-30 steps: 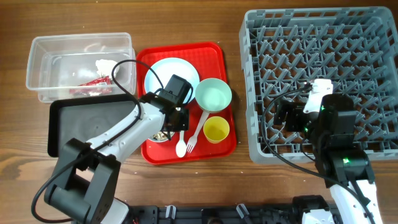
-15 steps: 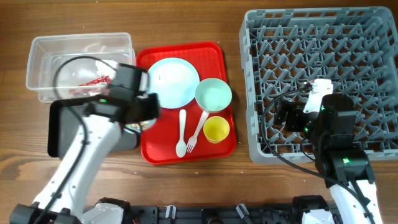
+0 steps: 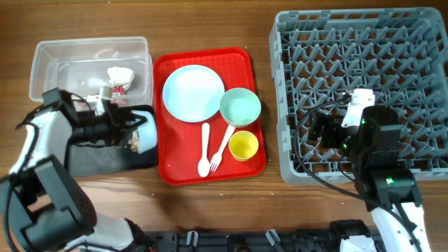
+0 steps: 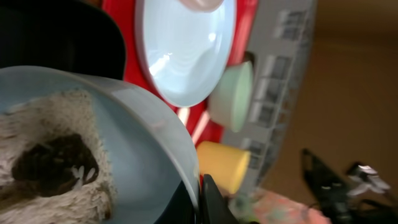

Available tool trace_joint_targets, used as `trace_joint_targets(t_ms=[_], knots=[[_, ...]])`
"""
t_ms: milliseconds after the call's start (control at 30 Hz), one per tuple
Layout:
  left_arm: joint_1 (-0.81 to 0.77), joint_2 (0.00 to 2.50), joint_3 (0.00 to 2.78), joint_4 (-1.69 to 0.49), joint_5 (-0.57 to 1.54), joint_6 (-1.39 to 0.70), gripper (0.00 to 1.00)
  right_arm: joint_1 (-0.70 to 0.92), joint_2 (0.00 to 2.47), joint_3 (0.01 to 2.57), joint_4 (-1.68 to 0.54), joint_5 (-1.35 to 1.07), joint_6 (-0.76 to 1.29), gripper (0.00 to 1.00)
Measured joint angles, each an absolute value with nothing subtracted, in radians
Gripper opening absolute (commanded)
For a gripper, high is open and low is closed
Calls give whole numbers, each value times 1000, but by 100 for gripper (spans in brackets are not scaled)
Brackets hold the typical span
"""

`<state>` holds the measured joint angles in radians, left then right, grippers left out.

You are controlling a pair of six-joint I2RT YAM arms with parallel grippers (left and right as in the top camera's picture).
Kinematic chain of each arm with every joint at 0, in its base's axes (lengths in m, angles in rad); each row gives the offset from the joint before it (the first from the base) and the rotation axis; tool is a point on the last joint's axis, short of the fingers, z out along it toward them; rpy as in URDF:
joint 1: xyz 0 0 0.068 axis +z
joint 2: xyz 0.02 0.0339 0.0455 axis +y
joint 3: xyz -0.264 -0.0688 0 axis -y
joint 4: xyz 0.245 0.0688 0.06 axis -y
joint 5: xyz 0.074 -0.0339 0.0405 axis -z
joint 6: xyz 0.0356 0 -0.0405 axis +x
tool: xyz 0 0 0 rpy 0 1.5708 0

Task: Sort waste into correct bins and load items into the dishwasher rack
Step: 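Tip the bowl over the black tray to dump rice and peanuts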

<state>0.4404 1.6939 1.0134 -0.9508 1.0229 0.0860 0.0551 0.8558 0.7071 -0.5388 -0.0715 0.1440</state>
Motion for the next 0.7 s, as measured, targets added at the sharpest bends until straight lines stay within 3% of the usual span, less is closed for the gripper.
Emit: trace_joint_targets(t_ms=[167,400,700], knots=[[569,1741,1013,-963,1246,101,4,55,856,707,-539,-72,144,100],[683,1741,1013,-965,1349,28,4,55,856,707,-539,-72,144,100],[693,1741,1013,-965,1431,1,4,55,856,707,-539,-72,144,100]])
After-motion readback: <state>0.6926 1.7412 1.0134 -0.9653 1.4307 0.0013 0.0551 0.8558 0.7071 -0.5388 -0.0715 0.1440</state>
